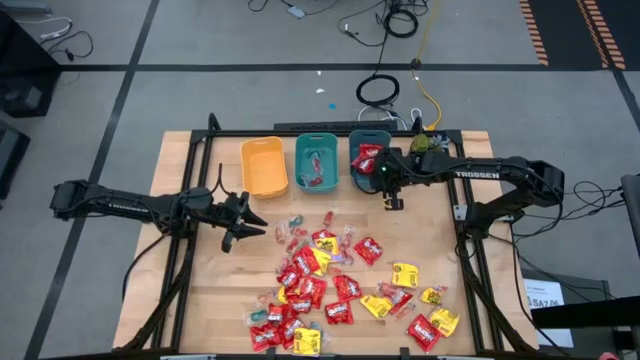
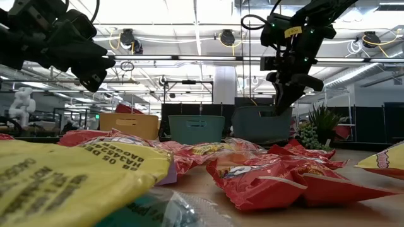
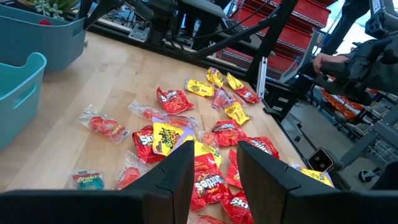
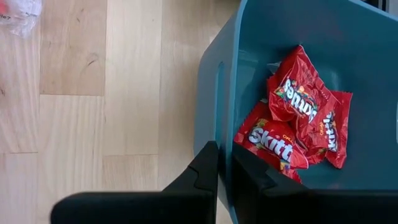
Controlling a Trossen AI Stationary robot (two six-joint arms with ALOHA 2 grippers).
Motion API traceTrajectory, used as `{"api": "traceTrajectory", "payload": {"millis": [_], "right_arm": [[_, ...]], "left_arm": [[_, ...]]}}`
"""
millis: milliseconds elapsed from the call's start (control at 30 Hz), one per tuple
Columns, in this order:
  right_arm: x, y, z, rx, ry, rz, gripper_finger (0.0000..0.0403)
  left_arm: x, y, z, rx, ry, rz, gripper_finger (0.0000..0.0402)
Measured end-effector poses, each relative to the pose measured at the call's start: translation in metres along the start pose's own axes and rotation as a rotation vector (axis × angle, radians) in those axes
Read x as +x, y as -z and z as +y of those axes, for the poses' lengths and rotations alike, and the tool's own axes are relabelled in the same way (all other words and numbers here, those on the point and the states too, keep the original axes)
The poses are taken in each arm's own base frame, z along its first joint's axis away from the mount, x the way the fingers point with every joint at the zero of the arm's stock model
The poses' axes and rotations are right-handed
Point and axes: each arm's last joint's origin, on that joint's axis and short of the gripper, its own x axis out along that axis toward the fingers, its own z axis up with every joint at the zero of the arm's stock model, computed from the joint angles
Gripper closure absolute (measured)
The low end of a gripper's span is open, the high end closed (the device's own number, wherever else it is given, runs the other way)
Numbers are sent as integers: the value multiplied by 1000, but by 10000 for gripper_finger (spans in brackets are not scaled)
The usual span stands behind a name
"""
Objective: Sort candy
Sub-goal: Adjust the blue bin, then put the light orange gummy candy into the blue bin
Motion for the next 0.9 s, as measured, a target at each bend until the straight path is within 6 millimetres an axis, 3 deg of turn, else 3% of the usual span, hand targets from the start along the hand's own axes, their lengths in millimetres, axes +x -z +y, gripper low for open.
{"api": "traceTrajectory", "payload": {"millis": [133,433,600,800,900], "right_arm": [[0,0,0,0,-1,5,371],[0,0,0,1,3,5,275],[-1,0,-1,21,94,47,248],[-23,-15,-6,131,128,44,244],[-41,-25,-10,269,124,35,243]], "left_arm": [[0,0,0,0,0,0,272],[0,0,0,2,0,0,272],[0,0,0,1,0,0,272],[0,0,0,2,0,0,272],[0,0,0,1,0,0,272]]}}
